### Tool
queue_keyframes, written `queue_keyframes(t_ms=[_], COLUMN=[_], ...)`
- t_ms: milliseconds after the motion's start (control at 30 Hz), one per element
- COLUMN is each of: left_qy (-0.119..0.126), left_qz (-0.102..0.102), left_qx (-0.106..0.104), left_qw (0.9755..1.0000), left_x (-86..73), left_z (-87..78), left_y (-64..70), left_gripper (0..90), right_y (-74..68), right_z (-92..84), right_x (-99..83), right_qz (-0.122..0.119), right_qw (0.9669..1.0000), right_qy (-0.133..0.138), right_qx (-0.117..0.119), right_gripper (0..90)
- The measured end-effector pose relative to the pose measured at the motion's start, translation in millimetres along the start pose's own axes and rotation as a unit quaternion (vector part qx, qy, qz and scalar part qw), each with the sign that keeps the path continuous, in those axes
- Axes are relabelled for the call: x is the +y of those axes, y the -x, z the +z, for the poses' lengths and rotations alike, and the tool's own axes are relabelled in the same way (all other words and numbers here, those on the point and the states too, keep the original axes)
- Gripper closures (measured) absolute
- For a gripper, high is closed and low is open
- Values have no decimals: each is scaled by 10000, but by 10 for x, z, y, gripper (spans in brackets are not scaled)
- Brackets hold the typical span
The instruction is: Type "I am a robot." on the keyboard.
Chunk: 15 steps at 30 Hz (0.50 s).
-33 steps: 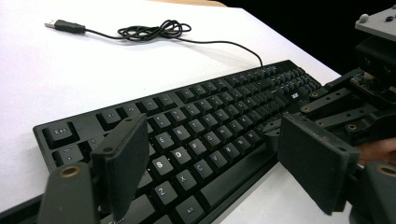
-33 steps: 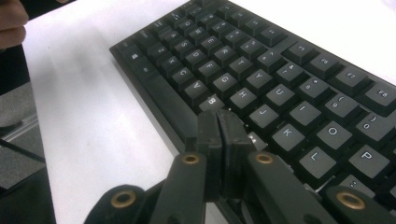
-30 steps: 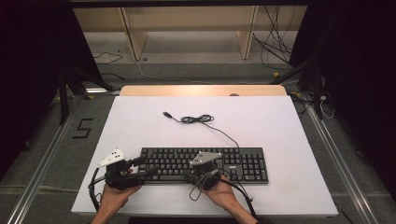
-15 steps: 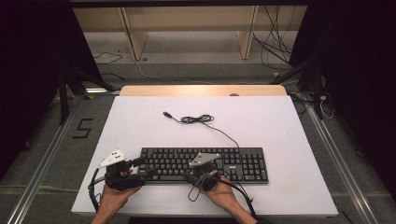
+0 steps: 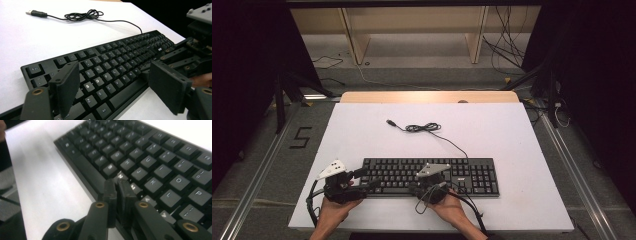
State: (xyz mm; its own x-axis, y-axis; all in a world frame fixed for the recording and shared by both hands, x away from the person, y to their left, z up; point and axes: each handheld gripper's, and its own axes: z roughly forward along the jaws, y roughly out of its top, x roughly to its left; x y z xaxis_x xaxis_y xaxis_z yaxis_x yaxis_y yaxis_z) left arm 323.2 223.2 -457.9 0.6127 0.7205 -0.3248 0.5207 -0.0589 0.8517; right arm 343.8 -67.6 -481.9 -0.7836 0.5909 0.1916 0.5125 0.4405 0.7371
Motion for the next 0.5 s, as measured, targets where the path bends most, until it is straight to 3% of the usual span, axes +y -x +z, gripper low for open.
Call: queue_keyframes(t_ms=[333, 500], left_qy=[9, -31], left_qz=[-42, -81], left_qx=[36, 39], left_qw=[10000, 10000], left_x=[6, 8], left_z=[2, 28], left_y=[-23, -42], left_gripper=[248, 251], right_y=[51, 94], right_z=[-125, -198], right_x=[24, 24], right_qz=[70, 122], right_qw=[9997, 9992], right_qy=[246, 379], right_qx=[-15, -10], right_gripper=[801, 713])
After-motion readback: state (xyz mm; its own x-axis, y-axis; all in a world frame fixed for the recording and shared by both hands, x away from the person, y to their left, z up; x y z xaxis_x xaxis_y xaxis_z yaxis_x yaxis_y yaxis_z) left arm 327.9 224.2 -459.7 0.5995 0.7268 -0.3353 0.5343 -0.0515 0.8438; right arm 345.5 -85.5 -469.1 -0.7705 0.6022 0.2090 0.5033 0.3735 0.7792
